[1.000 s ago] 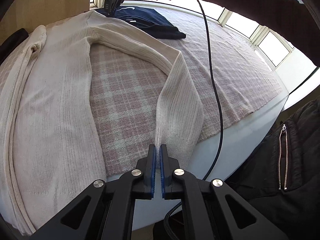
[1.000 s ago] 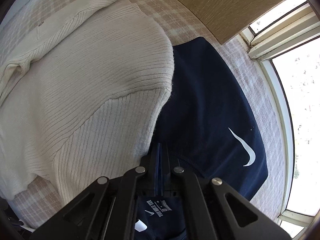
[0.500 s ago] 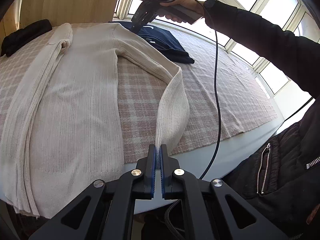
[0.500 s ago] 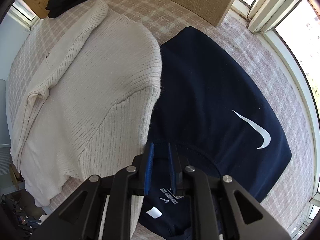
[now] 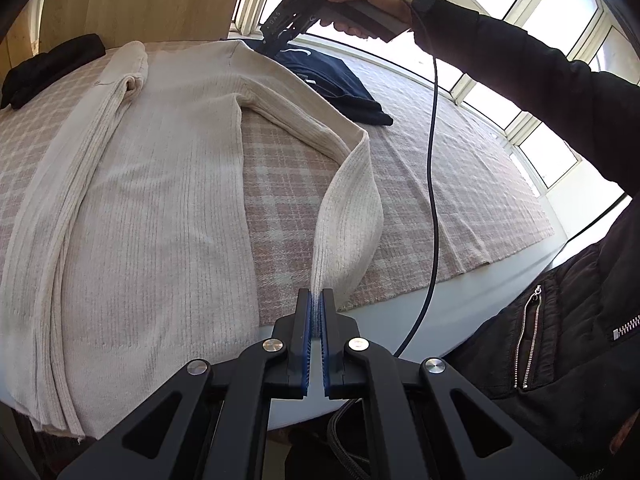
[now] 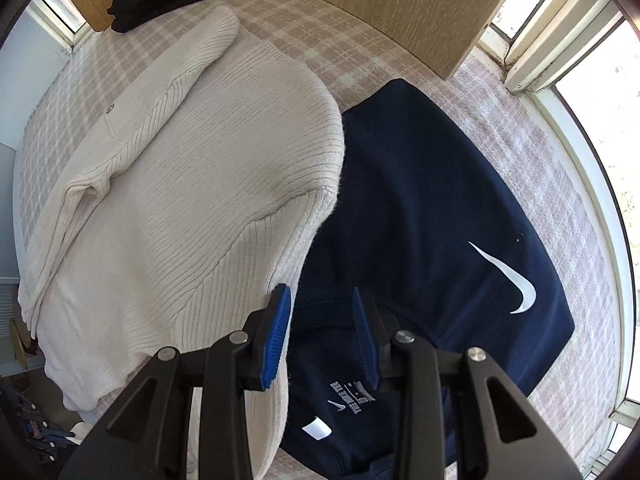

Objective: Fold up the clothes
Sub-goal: 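Hold the sleeve cuff with the left gripper while the right gripper grasps the sweater side edge, then lay the sleeve along the sweater body with the left gripper while the right gripper holds the side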

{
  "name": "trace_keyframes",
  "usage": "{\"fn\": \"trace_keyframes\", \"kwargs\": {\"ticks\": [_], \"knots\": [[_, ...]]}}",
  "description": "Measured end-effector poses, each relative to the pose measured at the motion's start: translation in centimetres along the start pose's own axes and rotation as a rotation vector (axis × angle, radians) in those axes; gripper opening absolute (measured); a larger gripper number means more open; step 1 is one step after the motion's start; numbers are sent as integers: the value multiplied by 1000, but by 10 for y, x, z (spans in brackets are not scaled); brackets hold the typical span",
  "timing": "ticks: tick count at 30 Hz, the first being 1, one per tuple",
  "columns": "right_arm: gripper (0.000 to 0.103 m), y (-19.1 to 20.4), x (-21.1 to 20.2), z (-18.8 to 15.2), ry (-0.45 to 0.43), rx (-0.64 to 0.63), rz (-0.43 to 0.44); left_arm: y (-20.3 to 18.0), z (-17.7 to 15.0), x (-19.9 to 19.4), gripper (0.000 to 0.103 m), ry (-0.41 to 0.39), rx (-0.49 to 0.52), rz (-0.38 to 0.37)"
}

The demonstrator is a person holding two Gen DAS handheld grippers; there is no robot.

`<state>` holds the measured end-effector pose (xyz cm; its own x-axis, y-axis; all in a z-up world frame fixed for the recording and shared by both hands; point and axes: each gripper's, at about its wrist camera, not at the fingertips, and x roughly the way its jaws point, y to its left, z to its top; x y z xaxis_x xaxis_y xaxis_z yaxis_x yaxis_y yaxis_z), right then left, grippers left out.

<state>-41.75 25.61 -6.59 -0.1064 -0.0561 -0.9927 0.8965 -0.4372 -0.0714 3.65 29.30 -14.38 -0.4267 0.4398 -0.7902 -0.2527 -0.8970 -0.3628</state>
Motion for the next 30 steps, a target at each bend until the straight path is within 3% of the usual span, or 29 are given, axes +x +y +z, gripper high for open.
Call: {"fn": "trace_keyframes", "kwargs": {"ticks": [7,15,19,26,28,30], "knots": [[32,5,7,1,30,-3,42,2,1,2,3,-1,-10,-4],[32,-3,-5,3,-10,52,155,0,0,5,3,11,-13,-5],[32,0,2,-1,15,12,82,-1,1,7,3,18,-12,-4],[31,12,26,-3,89,-27,58,-1,0,5,3,11,-13,1],[5,15,28,-4,94,-18,80,0,-2,3,3,1,-22,2],[5,14,25,-3,96,11,94,1,-4,0,3,-15,-33,5]]}}
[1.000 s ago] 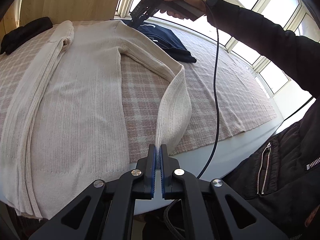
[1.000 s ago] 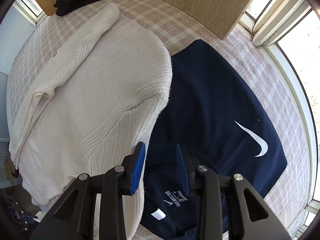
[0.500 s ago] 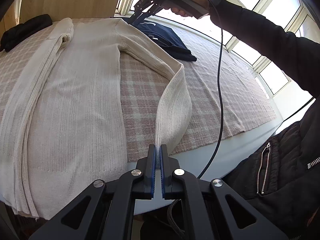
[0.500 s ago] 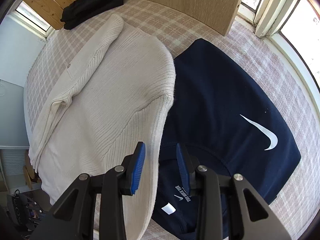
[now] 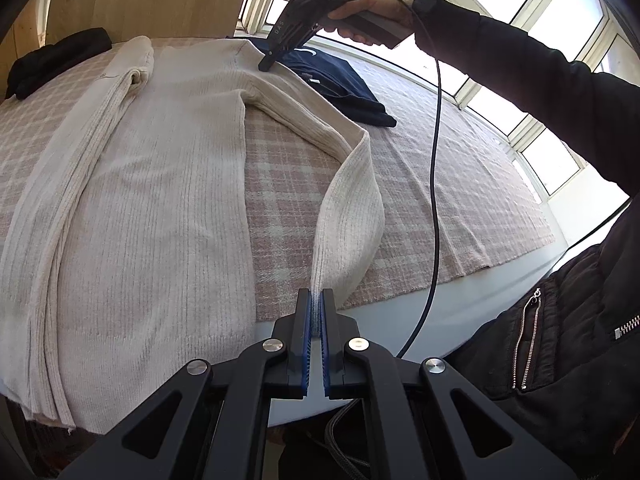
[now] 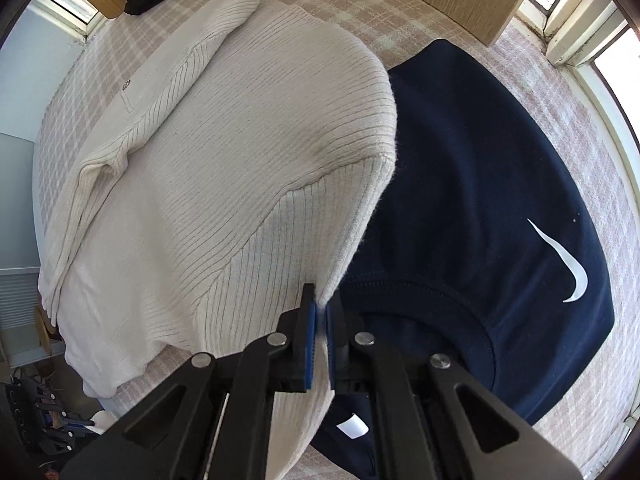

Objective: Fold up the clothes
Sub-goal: 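Lay the sleeve along the sweater body with the left gripper while the right gripper holds the side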

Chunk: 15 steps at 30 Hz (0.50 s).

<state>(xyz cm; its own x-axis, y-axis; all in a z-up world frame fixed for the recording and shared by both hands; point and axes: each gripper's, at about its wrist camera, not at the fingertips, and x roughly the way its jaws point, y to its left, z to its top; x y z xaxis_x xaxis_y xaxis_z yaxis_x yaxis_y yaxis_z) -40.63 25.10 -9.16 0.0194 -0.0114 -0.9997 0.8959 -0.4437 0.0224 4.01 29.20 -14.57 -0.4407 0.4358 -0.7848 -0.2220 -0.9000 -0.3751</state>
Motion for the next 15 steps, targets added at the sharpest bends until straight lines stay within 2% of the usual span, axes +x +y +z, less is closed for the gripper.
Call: {"fn": "trace_keyframes", "kwargs": {"ticks": [3,6,11,15], "knots": [[4,-2,-7,3,-11,65,43,4,-6,-13,3,-37,-34,4],[4,0,-23,10,-57,124,129,15,-18,-31,3,-77,-95,11],[4,15,-38,31,-125,212,233,46,-50,-56,3,-124,-231,35],[4,30,-22,70,-119,224,177,69,-77,-63,4,-135,-335,41]]}}
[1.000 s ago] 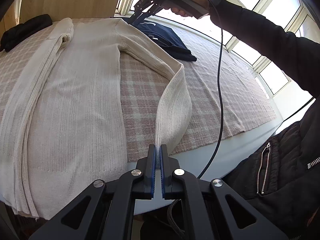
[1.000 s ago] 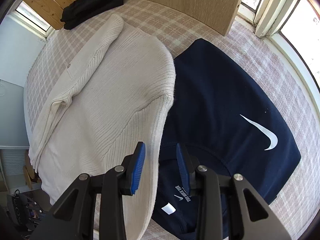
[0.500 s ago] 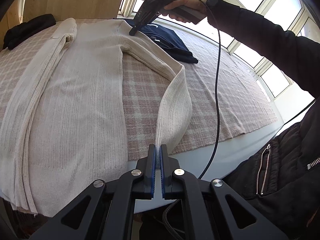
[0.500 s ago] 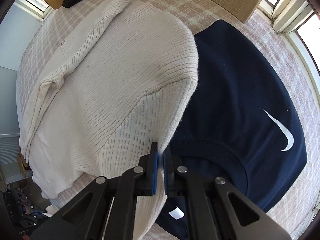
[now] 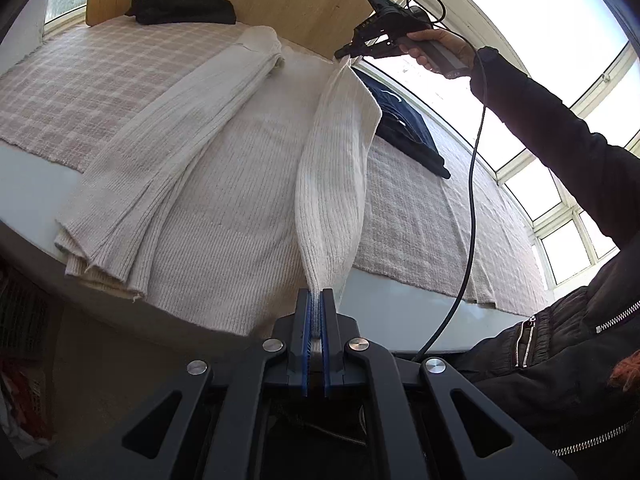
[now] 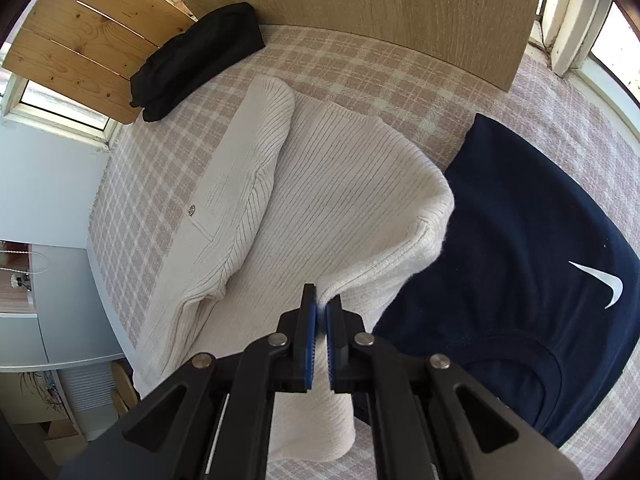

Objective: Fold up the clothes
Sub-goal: 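Lay the sleeve along the sweater body with the left gripper while the right gripper holds the side, then open both grippers to release the sleeve and the sweater side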

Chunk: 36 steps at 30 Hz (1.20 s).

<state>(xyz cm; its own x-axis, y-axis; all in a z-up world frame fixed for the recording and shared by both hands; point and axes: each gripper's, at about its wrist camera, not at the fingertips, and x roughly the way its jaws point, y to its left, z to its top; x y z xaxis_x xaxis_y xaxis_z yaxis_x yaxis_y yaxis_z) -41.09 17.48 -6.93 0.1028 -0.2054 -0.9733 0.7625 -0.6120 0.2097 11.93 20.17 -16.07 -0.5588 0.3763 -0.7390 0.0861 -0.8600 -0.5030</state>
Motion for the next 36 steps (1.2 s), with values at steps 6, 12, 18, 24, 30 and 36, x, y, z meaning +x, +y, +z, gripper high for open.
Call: {"fn": "trace_keyframes", "kwargs": {"ticks": [6,12,18,24,30,36], "knots": [[4,22,31,0,46,-85,-127,9,-16,3,4,15,-34,-7],[4,34,29,-1,52,-181,-275,7,-10,-15,4,-39,-37,-8],[5,22,24,5,-3,-173,-254,37,-8,-4,3,-6,-93,32],[9,27,27,-7,57,-250,-281,35,-7,8,3,48,-49,22],[36,25,-24,-34,-11,-286,-307,33,-2,3,3,47,-33,40],[36,53,-3,-92,49,-410,-320,21,7,-8,3,23,2,39]]}}
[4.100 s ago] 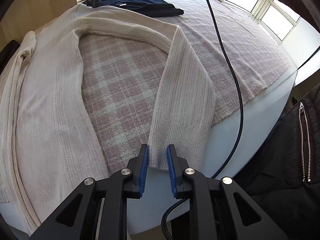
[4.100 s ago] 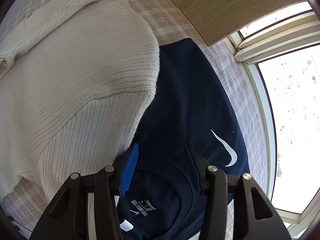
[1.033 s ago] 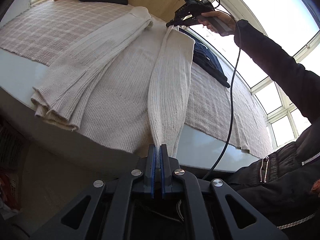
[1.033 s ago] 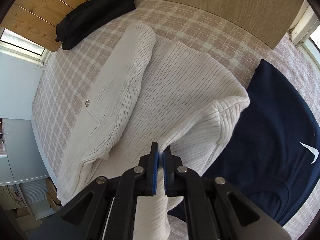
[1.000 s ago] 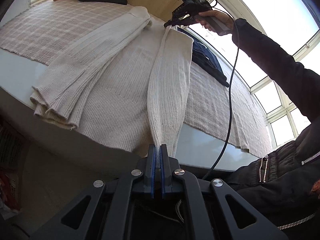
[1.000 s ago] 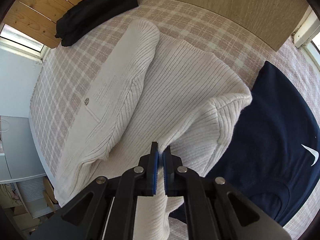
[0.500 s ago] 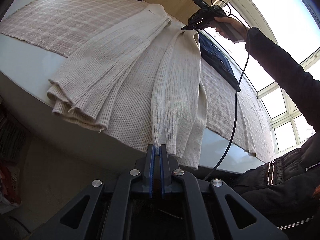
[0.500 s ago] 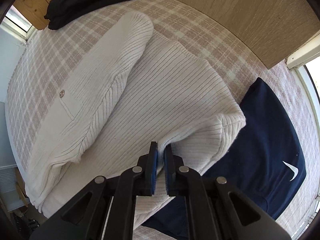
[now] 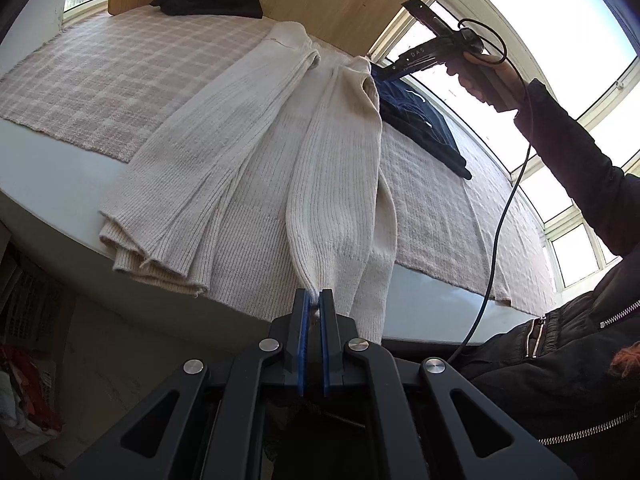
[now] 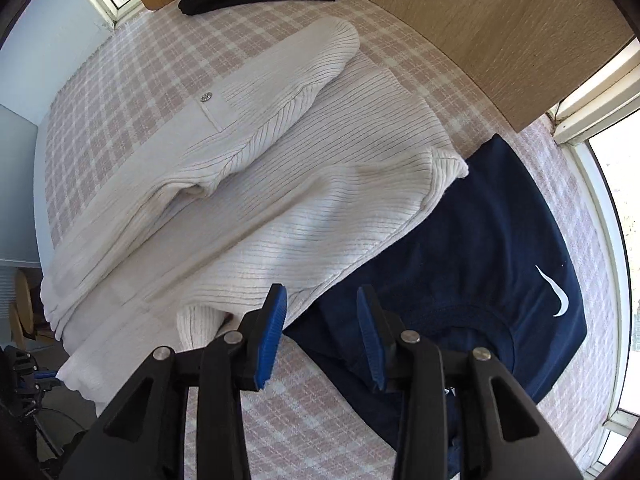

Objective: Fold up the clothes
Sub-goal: 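Open both grippers to release the sleeve and the sweater side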

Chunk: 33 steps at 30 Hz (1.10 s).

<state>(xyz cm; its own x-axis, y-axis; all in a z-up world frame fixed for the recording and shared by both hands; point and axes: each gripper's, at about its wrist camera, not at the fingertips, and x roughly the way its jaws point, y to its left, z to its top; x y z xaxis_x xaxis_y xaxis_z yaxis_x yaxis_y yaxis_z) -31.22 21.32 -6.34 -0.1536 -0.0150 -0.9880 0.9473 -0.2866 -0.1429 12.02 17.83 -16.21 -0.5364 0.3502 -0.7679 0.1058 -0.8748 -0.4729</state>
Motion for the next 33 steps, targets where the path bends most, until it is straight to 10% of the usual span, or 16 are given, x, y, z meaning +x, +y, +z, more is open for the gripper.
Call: {"fn": "trace_keyframes", "kwargs": {"ticks": [14,20,25,33], "knots": [[36,55,23,-4,63,-94,-264,-26,32,7,4,-25,114,-43],[36,38,31,-15,114,-18,-247,-24,41,-10,4,-69,122,-33],[34,32,2,-25,38,75,17,-14,48,-7,5,-59,117,-58],[35,47,14,-14,58,36,-125,-14,54,40,8,49,181,-37]]}}
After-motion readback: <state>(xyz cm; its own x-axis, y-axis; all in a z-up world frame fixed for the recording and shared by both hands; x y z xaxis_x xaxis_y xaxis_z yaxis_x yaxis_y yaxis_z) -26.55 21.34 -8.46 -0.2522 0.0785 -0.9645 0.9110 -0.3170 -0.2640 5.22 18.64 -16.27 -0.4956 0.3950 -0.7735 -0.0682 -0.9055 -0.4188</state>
